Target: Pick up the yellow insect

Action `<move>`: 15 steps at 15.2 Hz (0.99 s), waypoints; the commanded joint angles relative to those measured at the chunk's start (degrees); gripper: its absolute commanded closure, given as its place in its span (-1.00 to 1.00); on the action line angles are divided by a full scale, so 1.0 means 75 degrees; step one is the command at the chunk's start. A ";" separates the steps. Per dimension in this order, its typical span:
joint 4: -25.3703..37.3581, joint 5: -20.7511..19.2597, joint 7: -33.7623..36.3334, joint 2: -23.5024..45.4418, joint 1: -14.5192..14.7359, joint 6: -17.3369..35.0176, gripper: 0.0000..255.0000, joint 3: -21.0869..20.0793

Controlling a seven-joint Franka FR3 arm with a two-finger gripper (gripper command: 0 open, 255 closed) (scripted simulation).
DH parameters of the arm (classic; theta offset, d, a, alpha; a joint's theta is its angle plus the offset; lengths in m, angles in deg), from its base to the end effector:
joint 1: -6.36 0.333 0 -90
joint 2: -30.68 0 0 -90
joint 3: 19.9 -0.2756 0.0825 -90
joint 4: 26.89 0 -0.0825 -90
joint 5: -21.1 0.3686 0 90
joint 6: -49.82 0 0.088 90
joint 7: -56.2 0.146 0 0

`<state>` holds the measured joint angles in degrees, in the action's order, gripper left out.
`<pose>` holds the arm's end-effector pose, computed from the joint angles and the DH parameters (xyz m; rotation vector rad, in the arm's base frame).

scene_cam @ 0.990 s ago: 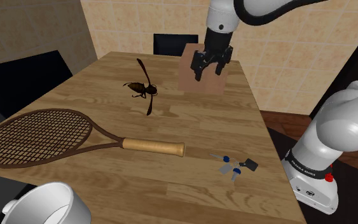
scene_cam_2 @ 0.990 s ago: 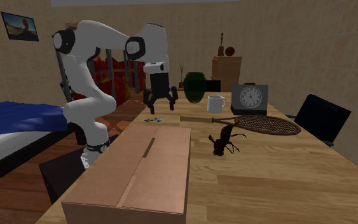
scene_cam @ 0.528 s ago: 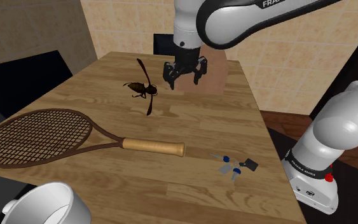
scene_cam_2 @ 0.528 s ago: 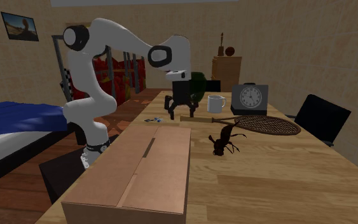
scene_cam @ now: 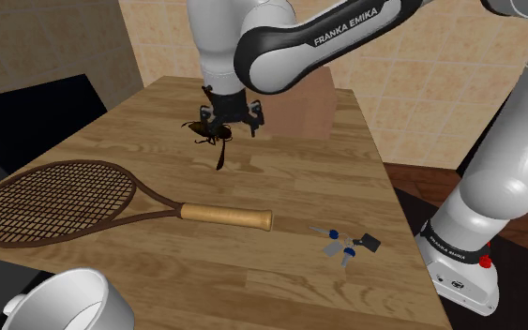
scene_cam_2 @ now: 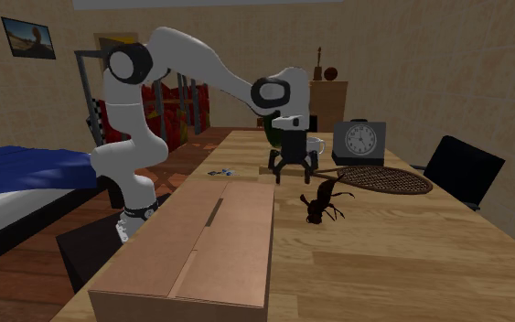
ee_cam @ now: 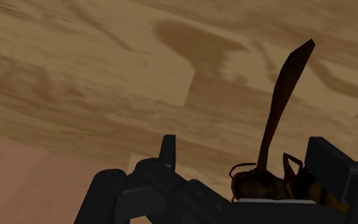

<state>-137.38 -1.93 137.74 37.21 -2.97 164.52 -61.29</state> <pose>0.5001 0.2631 0.3739 2.7806 -1.0078 0.3548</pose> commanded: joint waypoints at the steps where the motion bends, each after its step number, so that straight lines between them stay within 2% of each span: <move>1: 0.0839 -0.0812 0.0932 0.0950 0.0312 -0.0408 -1.00 0.0045; 2: 0.1259 -0.1126 0.1285 0.1379 0.0528 -0.0620 -1.00 0.0134; 3: 0.1383 -0.1195 0.1370 0.1490 0.0630 -0.0675 -1.00 0.0207; 12: 0.0984 -0.1504 0.1717 0.1787 0.0703 -0.0117 -1.00 0.0347; 13: 0.0967 -0.1502 0.1718 0.1780 0.0697 -0.0106 1.00 0.0347; 15: 0.0953 -0.1498 0.1715 0.1770 0.0690 -0.0098 1.00 0.0346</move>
<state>-130.19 -13.16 150.59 50.48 2.21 163.74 -58.70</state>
